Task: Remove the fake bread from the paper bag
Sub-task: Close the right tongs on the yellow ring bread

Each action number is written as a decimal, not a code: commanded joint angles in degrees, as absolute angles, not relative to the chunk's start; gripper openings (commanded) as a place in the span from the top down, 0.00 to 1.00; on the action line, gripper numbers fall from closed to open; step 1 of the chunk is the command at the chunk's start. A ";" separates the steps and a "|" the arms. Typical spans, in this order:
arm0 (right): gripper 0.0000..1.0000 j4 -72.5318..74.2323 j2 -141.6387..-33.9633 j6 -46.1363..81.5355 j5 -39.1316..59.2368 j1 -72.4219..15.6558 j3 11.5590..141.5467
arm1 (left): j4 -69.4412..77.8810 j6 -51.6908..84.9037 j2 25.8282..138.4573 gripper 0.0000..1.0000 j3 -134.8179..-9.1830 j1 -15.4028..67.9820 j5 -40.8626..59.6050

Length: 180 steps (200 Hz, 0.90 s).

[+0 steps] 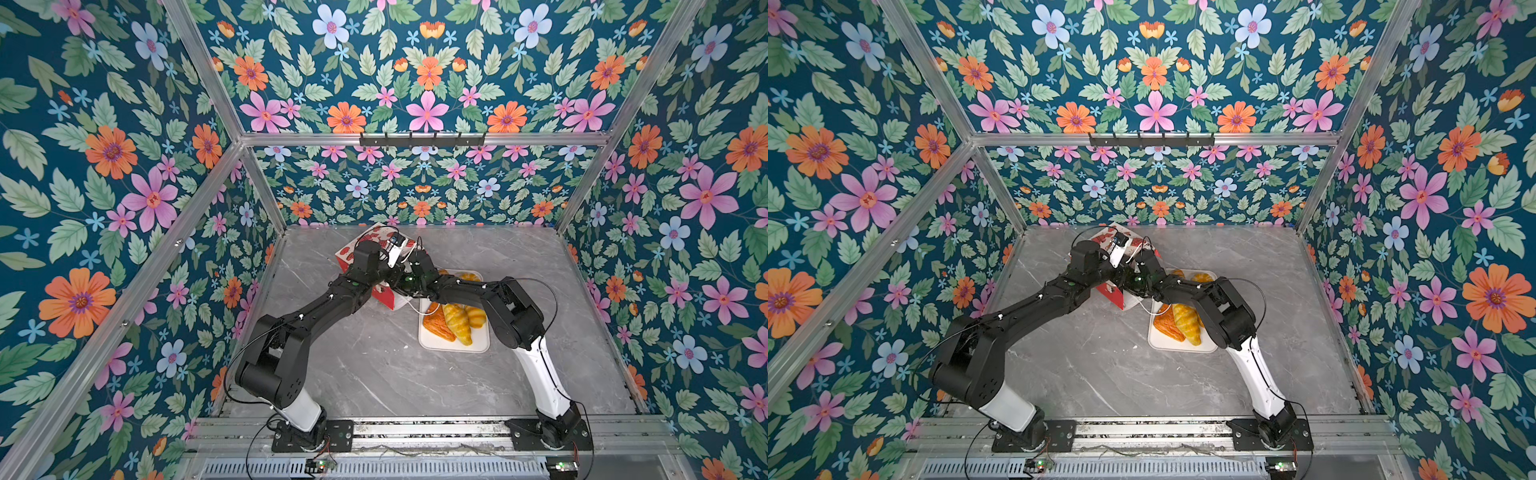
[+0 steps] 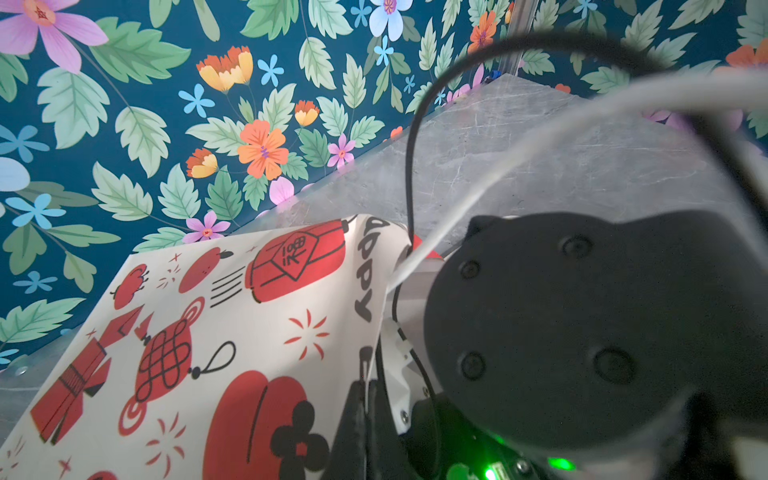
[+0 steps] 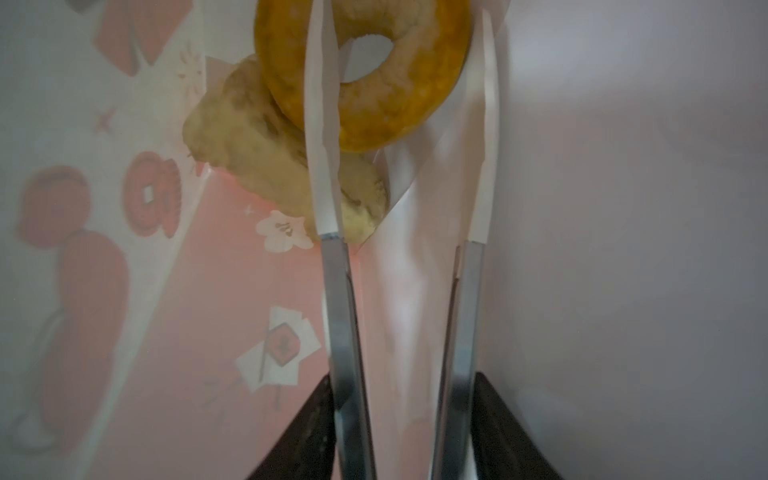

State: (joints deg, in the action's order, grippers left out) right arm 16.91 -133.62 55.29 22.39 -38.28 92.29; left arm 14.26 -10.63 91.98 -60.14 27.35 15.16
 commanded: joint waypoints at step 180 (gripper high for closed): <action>0.59 25.69 -136.49 59.59 22.28 -36.40 94.23 | 16.35 -10.10 90.75 1.00 -58.74 28.25 17.01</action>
State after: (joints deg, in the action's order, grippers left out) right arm 22.65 -136.18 58.59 20.88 -36.71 93.84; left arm 15.44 -10.48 91.22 -58.85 28.01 15.00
